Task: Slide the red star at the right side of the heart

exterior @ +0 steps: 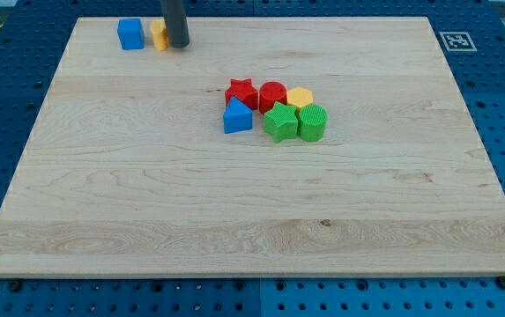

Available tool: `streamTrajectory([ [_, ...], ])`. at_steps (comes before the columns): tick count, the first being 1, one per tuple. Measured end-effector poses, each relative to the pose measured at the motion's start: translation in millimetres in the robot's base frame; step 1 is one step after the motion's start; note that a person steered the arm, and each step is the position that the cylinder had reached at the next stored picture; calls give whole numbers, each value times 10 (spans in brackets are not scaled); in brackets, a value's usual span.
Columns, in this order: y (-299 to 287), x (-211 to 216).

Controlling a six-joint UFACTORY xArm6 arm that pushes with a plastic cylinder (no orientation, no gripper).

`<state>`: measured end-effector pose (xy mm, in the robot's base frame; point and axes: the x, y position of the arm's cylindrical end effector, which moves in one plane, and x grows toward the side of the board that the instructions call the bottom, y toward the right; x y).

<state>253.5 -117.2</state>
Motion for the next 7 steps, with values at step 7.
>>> streamTrajectory([
  [7, 2180, 1364],
])
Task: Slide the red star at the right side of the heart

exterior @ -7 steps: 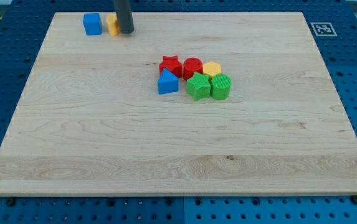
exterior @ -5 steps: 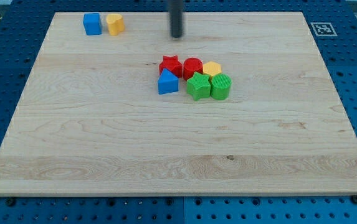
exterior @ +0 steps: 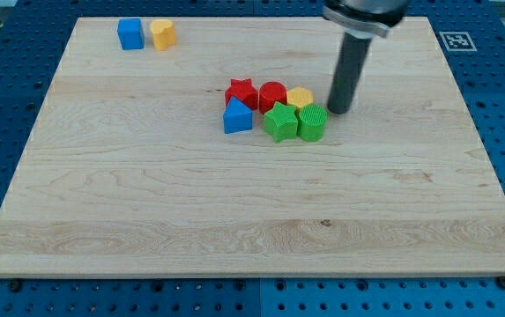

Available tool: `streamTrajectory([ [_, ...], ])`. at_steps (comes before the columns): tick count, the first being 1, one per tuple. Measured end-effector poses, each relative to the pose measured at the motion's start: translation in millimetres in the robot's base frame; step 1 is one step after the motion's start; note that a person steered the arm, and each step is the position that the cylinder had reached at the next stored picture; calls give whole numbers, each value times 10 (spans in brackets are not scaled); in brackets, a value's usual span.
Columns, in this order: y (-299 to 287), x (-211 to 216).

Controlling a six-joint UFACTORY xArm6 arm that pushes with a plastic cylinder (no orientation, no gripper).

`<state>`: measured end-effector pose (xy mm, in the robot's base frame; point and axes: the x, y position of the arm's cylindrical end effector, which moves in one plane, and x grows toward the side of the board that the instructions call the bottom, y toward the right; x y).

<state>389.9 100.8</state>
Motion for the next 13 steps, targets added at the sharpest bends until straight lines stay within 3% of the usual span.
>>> streamTrajectory([
  [2, 299, 231],
  [3, 13, 364],
  [4, -711, 225],
  [5, -1263, -199],
  [6, -1192, -339],
  [8, -1093, -127],
  [9, -1680, -418],
  [10, -1825, -445],
  [11, -1696, -10],
  [12, -2073, 166],
  [13, -2332, -31],
])
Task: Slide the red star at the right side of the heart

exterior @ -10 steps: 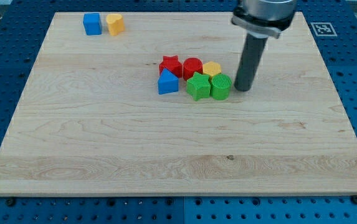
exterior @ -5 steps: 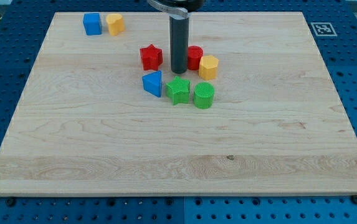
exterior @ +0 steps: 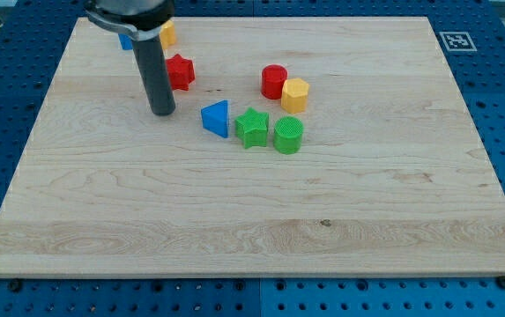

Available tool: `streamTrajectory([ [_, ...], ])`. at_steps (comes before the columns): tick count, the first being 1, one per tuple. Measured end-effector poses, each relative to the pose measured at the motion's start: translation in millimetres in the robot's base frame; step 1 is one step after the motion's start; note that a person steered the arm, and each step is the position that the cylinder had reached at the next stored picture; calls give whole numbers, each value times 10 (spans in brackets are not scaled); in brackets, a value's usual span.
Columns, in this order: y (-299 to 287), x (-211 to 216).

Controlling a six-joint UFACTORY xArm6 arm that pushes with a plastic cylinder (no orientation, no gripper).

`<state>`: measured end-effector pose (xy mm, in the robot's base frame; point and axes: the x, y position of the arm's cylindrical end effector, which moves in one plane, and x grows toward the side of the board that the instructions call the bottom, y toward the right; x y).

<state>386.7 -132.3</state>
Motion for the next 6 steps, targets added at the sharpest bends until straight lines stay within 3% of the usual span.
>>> streamTrajectory([
  [2, 235, -689],
  [6, 237, -1057],
])
